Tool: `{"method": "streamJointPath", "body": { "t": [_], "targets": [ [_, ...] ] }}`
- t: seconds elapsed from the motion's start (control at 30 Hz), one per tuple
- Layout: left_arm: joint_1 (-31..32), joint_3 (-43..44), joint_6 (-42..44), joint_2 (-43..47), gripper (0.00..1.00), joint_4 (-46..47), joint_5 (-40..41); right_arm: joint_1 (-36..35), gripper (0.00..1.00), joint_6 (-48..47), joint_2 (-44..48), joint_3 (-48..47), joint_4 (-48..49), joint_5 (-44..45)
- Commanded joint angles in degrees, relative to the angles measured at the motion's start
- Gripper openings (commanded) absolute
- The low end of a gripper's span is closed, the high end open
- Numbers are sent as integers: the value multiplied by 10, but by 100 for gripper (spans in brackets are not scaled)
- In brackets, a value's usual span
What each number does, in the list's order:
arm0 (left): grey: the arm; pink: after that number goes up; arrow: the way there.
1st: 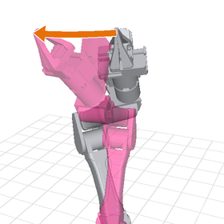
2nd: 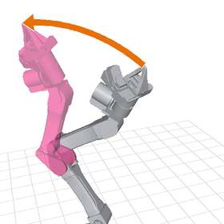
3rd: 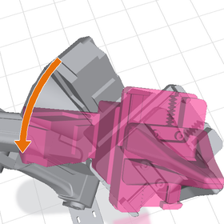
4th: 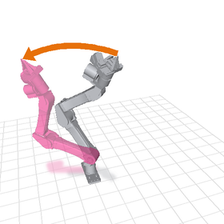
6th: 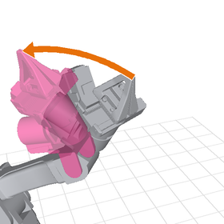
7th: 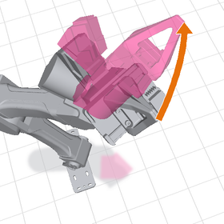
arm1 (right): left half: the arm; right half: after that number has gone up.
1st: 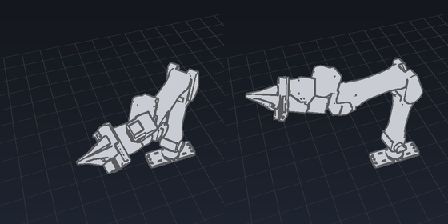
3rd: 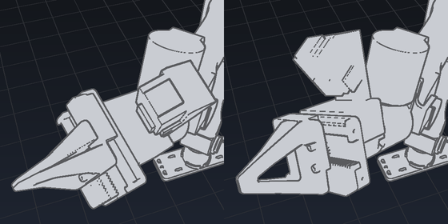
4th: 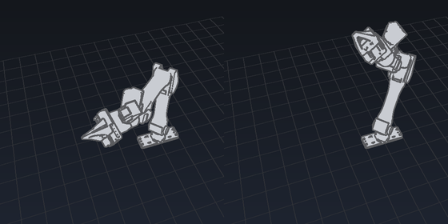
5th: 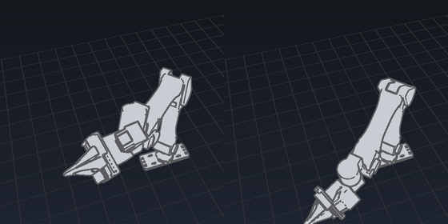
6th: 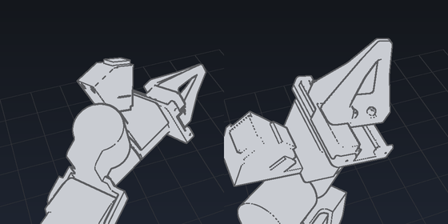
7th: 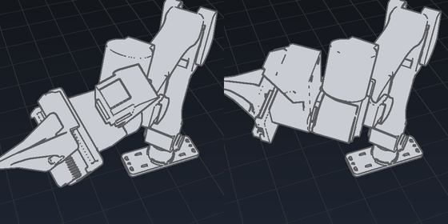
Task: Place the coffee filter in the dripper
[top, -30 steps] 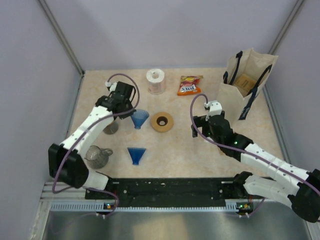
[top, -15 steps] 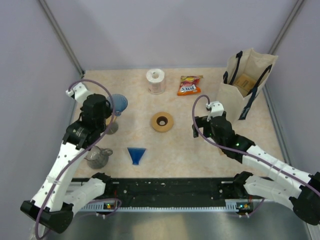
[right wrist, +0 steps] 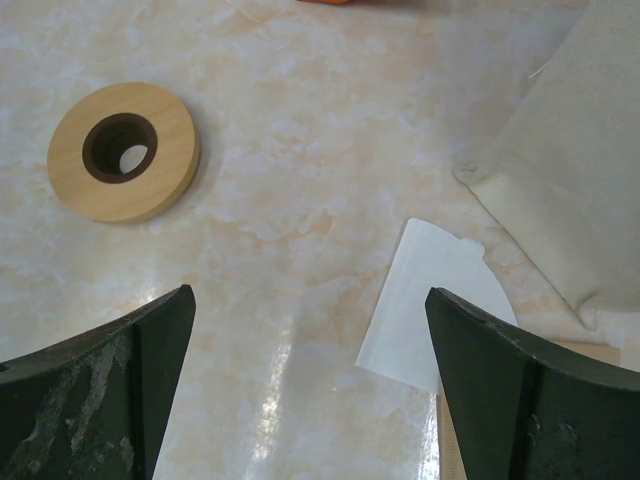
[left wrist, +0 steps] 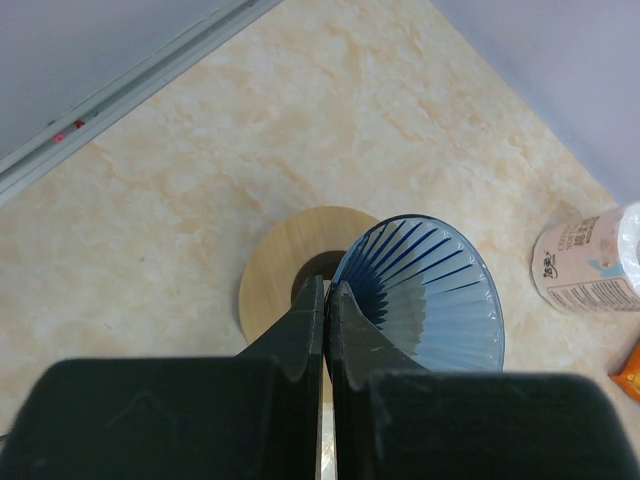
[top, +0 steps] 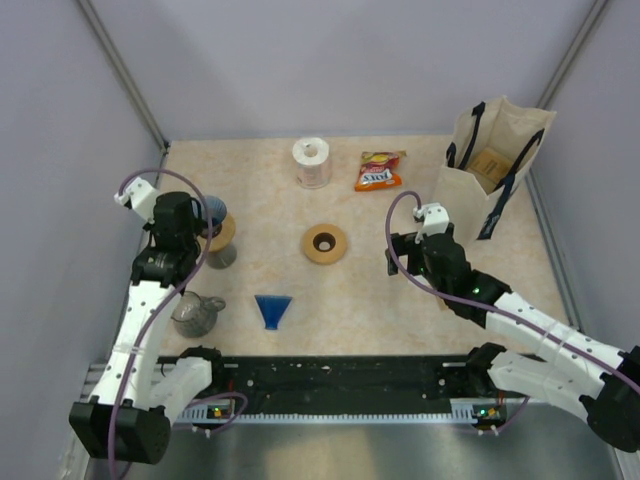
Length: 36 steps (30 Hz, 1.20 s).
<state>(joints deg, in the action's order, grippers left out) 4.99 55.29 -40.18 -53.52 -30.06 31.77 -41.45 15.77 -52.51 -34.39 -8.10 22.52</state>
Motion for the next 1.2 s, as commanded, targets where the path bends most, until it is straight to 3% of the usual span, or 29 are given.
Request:
{"method": "streamJointPath", "body": {
  "t": [0.0,0.83,1.17],
  "targets": [
    [-4,-18,25,2,0,89,-20,3,99,-9,6,1,26,9],
    [-21,-81,28,3,0,159,-28,3,99,-17,6,-5,26,0],
    [-21,-116,2,18,0,130,-25,2,99,-10,2,-12,29,4]
  ]
}}
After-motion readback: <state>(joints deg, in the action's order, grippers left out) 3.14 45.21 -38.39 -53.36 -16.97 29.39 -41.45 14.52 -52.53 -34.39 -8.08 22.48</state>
